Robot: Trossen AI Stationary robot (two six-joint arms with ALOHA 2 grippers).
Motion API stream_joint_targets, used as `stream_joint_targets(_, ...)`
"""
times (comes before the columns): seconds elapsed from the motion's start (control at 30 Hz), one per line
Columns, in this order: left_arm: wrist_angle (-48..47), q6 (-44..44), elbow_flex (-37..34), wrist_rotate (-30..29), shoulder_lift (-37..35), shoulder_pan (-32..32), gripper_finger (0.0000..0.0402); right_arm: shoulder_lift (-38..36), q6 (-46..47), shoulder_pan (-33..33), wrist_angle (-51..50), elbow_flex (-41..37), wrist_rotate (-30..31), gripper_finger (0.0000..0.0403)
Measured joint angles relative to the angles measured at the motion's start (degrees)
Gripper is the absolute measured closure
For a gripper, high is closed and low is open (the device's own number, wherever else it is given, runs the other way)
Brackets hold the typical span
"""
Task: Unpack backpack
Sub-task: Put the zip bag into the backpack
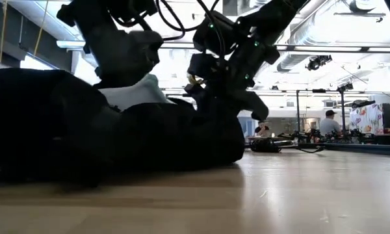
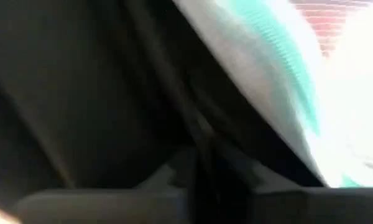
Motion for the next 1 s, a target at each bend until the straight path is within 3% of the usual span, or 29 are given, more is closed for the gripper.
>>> stream_joint_targets(0.37, -11.29, -2.54, -0.10, -12.35, 1.50, 0.22, 0.0261, -9.87, 1.41, -2.19, -18.18, 3.62, -7.76, 0.0403)
stream_joint_targets(0.57, -12.00, -1.98, -0.24, -14.44, 2.09, 0.28, 0.0261, -15.12, 3.51, -3.53, -24.06, 3.56, -20.18, 0.0402)
stream_joint_targets(0.67, -12.91, 0.39, 0.77, -13.00, 1.29, 0.39, 0.0261, -15.47, 4.09, -2.61, -25.64, 3.56, -23.63, 0.0402)
stream_joint_targets(0.87, -13.53, 6.94, 7.05, -6.21, -4.55, 0.25, 0.0261, -15.28, 10.70, 1.14, -17.22, 3.56, -21.89, 0.0403)
stream_joint_targets(1.0, -17.36, 9.21, 10.50, -3.65, -8.62, -0.22, 0.0261, -12.93, 15.12, 3.61, -5.91, 3.56, -16.07, 0.0393)
